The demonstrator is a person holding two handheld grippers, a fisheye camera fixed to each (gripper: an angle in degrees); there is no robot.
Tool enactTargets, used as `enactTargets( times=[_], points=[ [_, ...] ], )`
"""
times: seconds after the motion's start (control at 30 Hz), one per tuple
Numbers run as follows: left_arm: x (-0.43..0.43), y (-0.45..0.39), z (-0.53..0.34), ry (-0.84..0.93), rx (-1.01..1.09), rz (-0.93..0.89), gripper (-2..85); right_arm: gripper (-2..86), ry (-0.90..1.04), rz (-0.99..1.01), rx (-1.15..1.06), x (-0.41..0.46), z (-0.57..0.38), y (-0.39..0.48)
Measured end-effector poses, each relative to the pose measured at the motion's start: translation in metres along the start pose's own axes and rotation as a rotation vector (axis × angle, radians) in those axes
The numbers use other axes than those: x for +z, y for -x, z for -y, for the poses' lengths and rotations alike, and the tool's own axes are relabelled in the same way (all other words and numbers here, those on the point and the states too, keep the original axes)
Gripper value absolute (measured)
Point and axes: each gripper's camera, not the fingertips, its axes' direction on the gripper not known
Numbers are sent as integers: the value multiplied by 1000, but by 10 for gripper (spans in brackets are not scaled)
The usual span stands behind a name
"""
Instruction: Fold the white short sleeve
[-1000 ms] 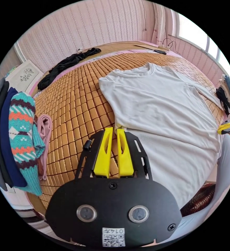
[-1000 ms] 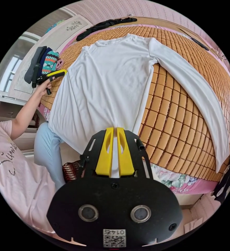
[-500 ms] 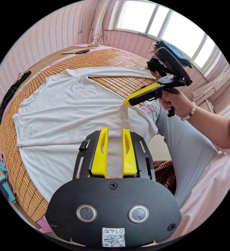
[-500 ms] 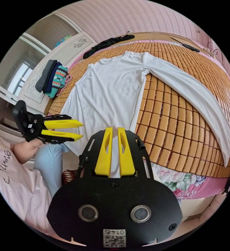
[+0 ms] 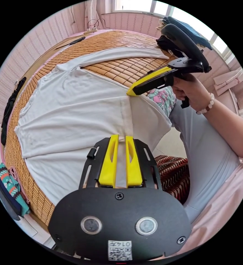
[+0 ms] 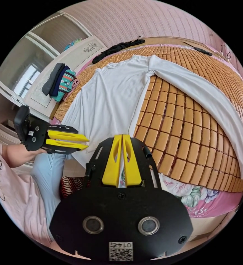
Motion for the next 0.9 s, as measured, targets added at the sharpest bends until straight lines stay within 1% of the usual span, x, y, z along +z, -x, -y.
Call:
enactTargets(
  times=[0.03, 0.07, 0.13, 0.2, 0.23, 0.3, 0.33, 0.37, 0.4, 0.43, 0.5, 0.63, 0.67, 0.73, 0.8, 0.83, 0.9],
  points=[
    [-3, -1, 0, -6, 3, -7, 57, -3, -26, 2, 17, -8, -2, -4],
    [-10, -1, 1, -26, 2, -30, 64, -2, -93, -13, 61, -27, -5, -14],
    [-22, 0, 6, -56, 11, -56, 66, 2, -221, -94, 166, -63, -15, -37],
    [-35, 0, 19, -103, 50, -42, 60, 14, -401, -256, 353, -112, -34, -79],
    [-37, 0, 24, -115, 69, -40, 57, 19, -445, -298, 396, -123, -40, -90],
    [-42, -3, 48, -185, 145, -47, 23, 66, -584, -445, 566, -156, -66, -134],
    [-43, -4, 56, -202, 161, -52, 16, 79, -607, -478, 603, -162, -73, -143],
    [-45, -7, 72, -233, 177, -61, 9, 105, -637, -552, 664, -170, -86, -155],
    [-47, -10, 91, -263, 196, -86, 8, 110, -652, -615, 712, -172, -101, -162],
    [-47, -13, 101, -278, 213, -100, 13, 113, -664, -629, 737, -173, -108, -165],
    [-45, -28, 143, -324, 274, -96, 34, 113, -713, -557, 792, -181, -126, -180],
    [-26, -63, 211, -338, 383, -41, 58, 109, -662, -444, 806, -181, -130, -202],
    [-17, -75, 234, -322, 413, -44, 60, 104, -653, -411, 802, -181, -131, -207],
    [-3, -93, 265, -286, 428, -66, 62, 77, -674, -414, 795, -181, -136, -208],
    [16, -114, 298, -227, 434, -107, 62, 28, -674, -353, 820, -184, -143, -217],
    [20, -119, 304, -219, 440, -107, 62, 25, -677, -338, 822, -185, -145, -218],
    [39, -138, 326, -199, 470, -52, 63, 16, -697, -289, 817, -190, -154, -224]
  ],
)
